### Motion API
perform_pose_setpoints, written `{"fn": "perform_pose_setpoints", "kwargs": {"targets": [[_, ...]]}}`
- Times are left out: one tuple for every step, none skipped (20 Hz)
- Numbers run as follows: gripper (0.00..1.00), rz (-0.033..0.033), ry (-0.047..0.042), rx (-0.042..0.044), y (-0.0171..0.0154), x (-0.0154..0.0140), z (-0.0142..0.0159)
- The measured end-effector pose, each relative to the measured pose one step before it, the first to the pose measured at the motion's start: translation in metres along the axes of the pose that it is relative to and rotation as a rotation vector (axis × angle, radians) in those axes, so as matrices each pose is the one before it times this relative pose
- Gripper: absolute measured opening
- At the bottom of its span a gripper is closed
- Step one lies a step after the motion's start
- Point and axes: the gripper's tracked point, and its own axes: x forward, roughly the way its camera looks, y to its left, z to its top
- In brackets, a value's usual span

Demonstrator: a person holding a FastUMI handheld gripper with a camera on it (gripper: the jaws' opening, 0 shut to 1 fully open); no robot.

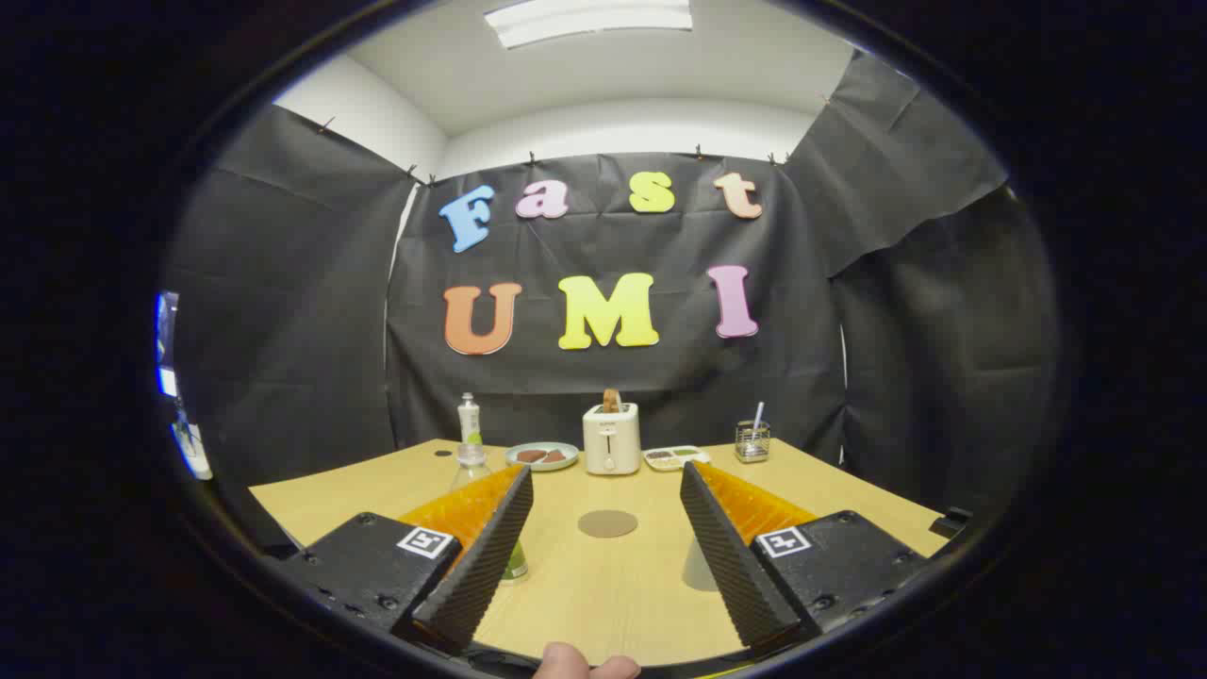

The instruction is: Take the bottle from table, then pour the juice into the cup, finally place the bottle on the coaster

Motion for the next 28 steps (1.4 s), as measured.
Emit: {"fn": "perform_pose_setpoints", "kwargs": {"targets": [[1.00, -0.00266, 0.00118, 0.00126, -0.00049, -0.00002, -0.00015], [1.00, -0.00155, 0.00204, -0.00025, -0.00028, 0.00051, -0.00192], [1.00, -0.00405, 0.00287, -0.00079, -0.00008, 0.00085, -0.00060], [1.00, -0.00541, 0.00291, 0.00069, -0.00186, -0.00004, -0.00152], [1.00, -0.00463, 0.00405, 0.00299, -0.00086, 0.00020, -0.00040], [1.00, 0.00067, -0.00076, 0.00133, 0.00061, -0.00092, -0.00065], [1.00, -0.00049, -0.00396, 0.00133, 0.00025, 0.00062, 0.00103], [1.00, -0.00165, -0.00310, -0.00075, -0.00081, -0.00008, 0.00079], [1.00, -0.00217, -0.00042, -0.00345, -0.00081, -0.00024, 0.00027], [1.00, -0.00299, 0.00230, -0.00209, -0.00070, 0.00114, -0.00124], [1.00, -0.00359, 0.00352, 0.00119, -0.00169, 0.00086, -0.00082], [1.00, -0.00162, 0.00086, 0.00276, -0.00005, 0.00016, -0.00062], [1.00, 0.00003, 0.00146, 0.00248, 0.00031, -0.00069, 0.00072], [1.00, -0.00230, 0.00005, 0.00025, -0.00007, -0.00040, -0.00056], [1.00, -0.00218, 0.00022, -0.00081, -0.00079, -0.00093, 0.00004], [1.00, -0.00245, 0.00137, -0.00031, -0.00096, 0.00019, -0.00087], [1.00, 0.00054, -0.00313, 0.00013, 0.00131, -0.00050, 0.00127], [1.00, 0.00111, -0.00230, 0.00011, 0.00073, 0.00007, 0.00058], [1.00, 0.00011, -0.00289, -0.00205, 0.00160, -0.00102, 0.00176], [1.00, -0.00017, -0.00064, -0.00389, 0.00117, 0.00011, -0.00066], [1.00, -0.00463, 0.00363, -0.00381, 0.00061, -0.00011, 0.00020], [1.00, 0.00034, 0.00237, -0.00207, 0.00050, -0.00063, -0.00181], [1.00, 0.00452, -0.00134, 0.00058, 0.00242, -0.00064, 0.00105], [1.00, 0.00215, -0.00070, 0.00133, 0.00176, -0.00066, 0.00036], [1.00, 0.00092, 0.00007, -0.00004, 0.00049, 0.00055, 0.00014], [1.00, -0.00018, 0.00145, -0.00031, 0.00005, 0.00004, -0.00122], [1.00, 0.00016, 0.00109, -0.00029, 0.00151, -0.00082, -0.00030], [1.00, -0.00093, 0.00076, 0.00054, 0.00109, 0.00035, -0.00107]]}}
